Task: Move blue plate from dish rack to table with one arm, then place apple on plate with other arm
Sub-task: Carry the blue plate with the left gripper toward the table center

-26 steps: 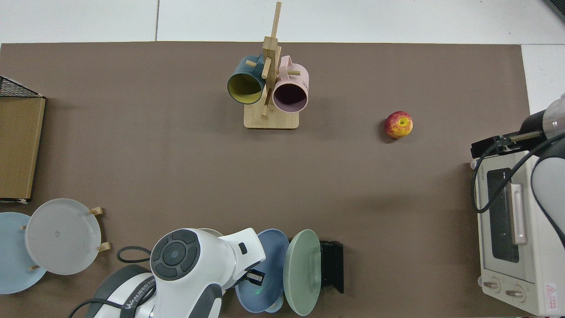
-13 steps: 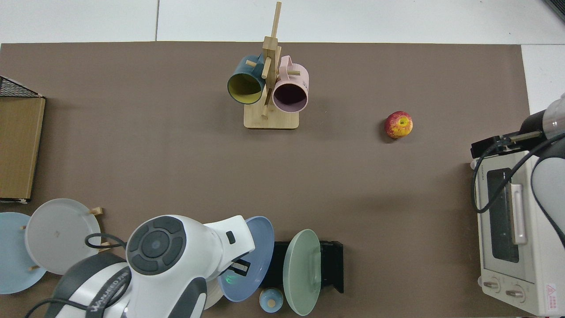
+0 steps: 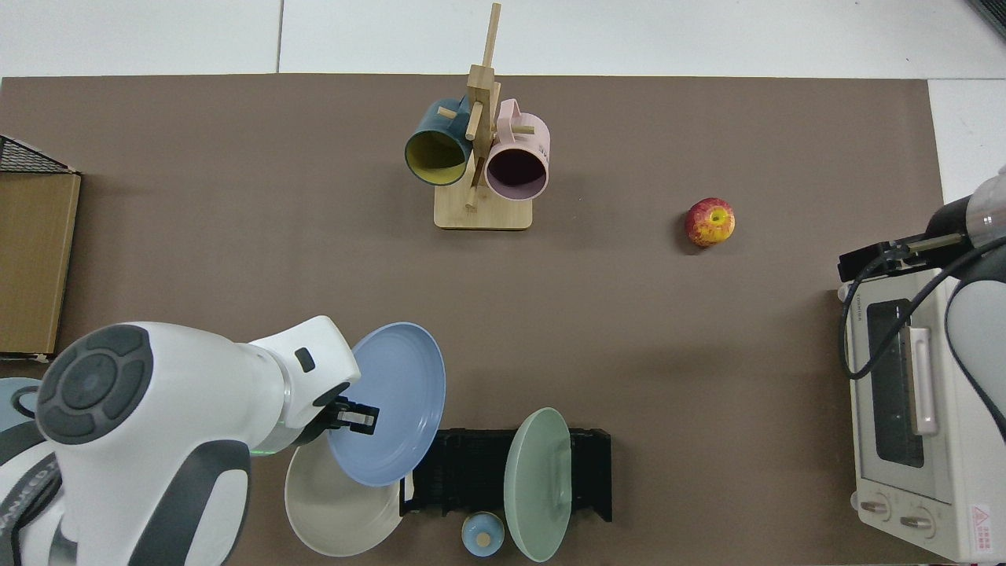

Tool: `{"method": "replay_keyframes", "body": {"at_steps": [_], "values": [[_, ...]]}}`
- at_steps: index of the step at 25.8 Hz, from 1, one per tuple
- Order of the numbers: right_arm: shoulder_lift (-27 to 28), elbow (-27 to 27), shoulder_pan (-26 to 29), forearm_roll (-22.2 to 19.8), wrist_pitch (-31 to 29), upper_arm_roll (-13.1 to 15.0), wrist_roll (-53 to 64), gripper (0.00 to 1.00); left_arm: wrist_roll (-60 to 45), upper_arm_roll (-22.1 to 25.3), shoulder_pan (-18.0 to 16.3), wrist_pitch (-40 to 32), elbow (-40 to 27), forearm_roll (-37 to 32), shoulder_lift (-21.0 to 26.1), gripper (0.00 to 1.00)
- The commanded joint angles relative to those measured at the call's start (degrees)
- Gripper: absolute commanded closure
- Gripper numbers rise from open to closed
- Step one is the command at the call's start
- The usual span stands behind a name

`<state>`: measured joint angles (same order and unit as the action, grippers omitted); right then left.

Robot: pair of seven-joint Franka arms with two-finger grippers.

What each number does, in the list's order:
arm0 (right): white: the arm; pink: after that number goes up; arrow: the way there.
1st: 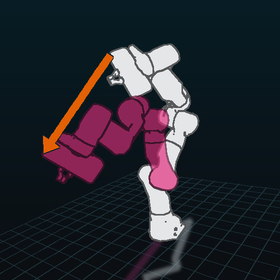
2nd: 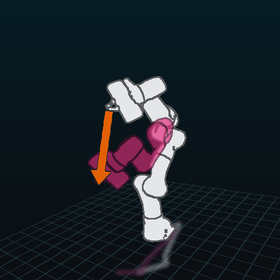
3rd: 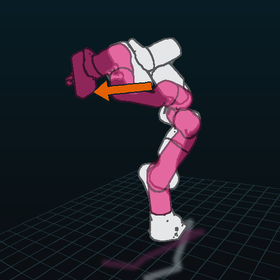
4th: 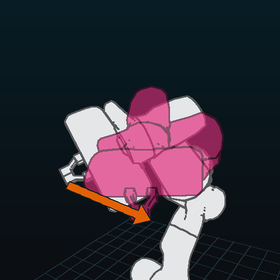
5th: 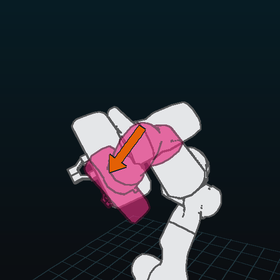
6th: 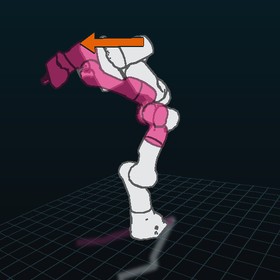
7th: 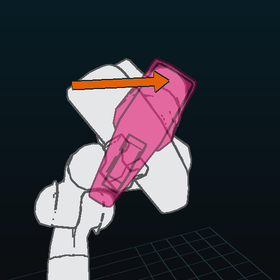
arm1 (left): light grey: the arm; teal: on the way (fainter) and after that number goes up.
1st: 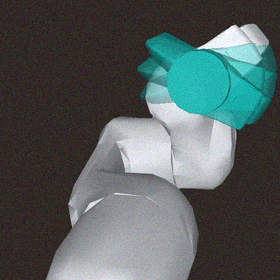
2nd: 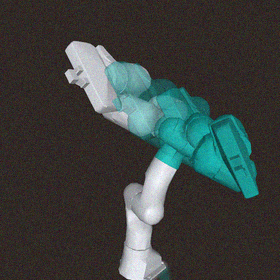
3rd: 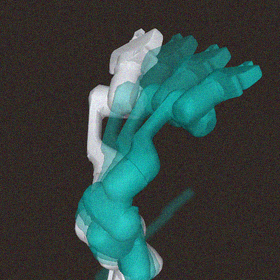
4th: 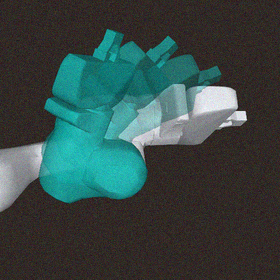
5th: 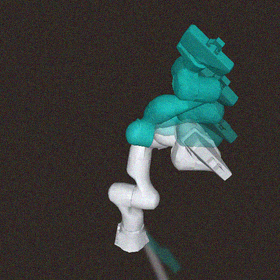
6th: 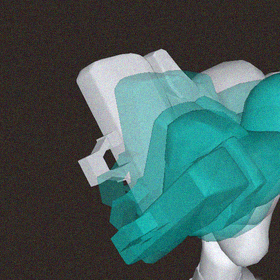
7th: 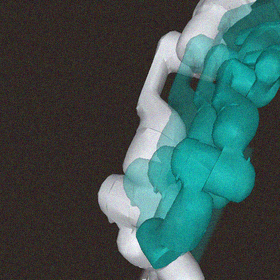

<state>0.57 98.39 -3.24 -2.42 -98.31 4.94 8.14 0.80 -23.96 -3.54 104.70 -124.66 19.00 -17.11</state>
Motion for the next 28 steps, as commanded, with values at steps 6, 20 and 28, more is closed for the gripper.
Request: {"method": "replay_keyframes", "body": {"at_steps": [6,20,28], "values": [[-0.48,1.01,0.42,-0.92,-1.36,-0.54,-0.94,0.00,0.34,5.76,-0.15,2.34,4.87,6.83,5.68,1.00],[-0.48,1.01,0.51,-1.01,-1.36,-0.54,-0.94,0.00,15.54,6.82,0.90,20.35,4.70,18.97,22.20,1.00],[-0.39,1.62,1.21,-1.01,-5.91,-0.45,-0.50,0.00,14.33,4.54,2.48,26.69,3.81,21.51,26.16,1.00]]}}
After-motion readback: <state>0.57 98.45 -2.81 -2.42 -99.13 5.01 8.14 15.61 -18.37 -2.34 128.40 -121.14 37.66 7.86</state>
